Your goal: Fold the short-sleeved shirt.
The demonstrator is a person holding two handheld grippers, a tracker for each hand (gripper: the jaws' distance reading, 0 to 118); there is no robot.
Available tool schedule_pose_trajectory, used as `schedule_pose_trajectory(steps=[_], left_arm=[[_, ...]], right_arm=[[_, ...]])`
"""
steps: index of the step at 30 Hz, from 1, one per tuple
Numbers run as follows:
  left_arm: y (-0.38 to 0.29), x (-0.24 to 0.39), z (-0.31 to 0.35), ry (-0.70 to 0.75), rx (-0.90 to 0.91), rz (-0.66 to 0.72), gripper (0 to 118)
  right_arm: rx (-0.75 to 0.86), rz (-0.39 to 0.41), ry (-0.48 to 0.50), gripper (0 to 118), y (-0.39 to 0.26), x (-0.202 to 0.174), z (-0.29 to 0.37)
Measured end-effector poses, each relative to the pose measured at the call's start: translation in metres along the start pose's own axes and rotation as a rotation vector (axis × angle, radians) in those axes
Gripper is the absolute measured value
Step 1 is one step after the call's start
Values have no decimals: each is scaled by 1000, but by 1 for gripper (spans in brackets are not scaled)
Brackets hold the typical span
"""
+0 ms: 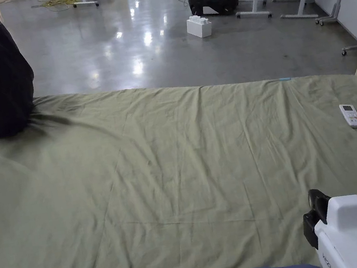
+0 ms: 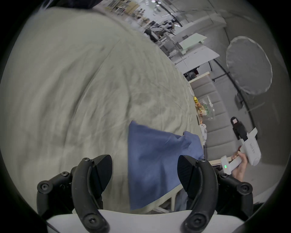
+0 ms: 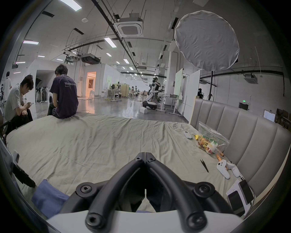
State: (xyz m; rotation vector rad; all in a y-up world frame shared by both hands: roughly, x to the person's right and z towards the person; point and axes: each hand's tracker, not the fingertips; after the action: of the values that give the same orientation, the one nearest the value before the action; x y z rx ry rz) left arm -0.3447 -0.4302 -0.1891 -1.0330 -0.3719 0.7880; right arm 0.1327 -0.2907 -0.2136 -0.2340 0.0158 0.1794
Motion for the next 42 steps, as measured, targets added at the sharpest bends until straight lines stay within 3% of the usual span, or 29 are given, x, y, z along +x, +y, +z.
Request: schedule_pose_trajectory(steps=[5,10,11,12,13,15,18,27,37,42], left_arm=[[-14,-15,-20,-184,4,79,87],[-18,-8,-46,-187,-19,45,80],[-20,-5,-49,-174,-24,13,68],[-16,1,-55,-155,-28,-7,37],[-15,2,-58,-123,-44,-20,17],[-17,-2,-65,-62,-64,-39,17],[-15,-3,-60,-128,-59,28,17],[12,-4,-8,-192,32,12,14],[51,63,74,137,94,-256,14],[41,116,76,261,88,-357,14]], right_arm=[[-8,5,-2,0,-1,0,1],[-16,2,-9,0,-4,3,3],[-18,1,-11,0,-4,3,3],[-20,-1,-13,0,-4,4,4],[-20,-4,-15,0,-5,5,5],[-23,-6,-18,0,-5,6,5],[-23,-9,-22,0,-5,10,8],[-16,3,-47,0,-1,23,11],[-12,14,-31,0,-2,18,9],[-14,7,-19,0,-4,14,8]])
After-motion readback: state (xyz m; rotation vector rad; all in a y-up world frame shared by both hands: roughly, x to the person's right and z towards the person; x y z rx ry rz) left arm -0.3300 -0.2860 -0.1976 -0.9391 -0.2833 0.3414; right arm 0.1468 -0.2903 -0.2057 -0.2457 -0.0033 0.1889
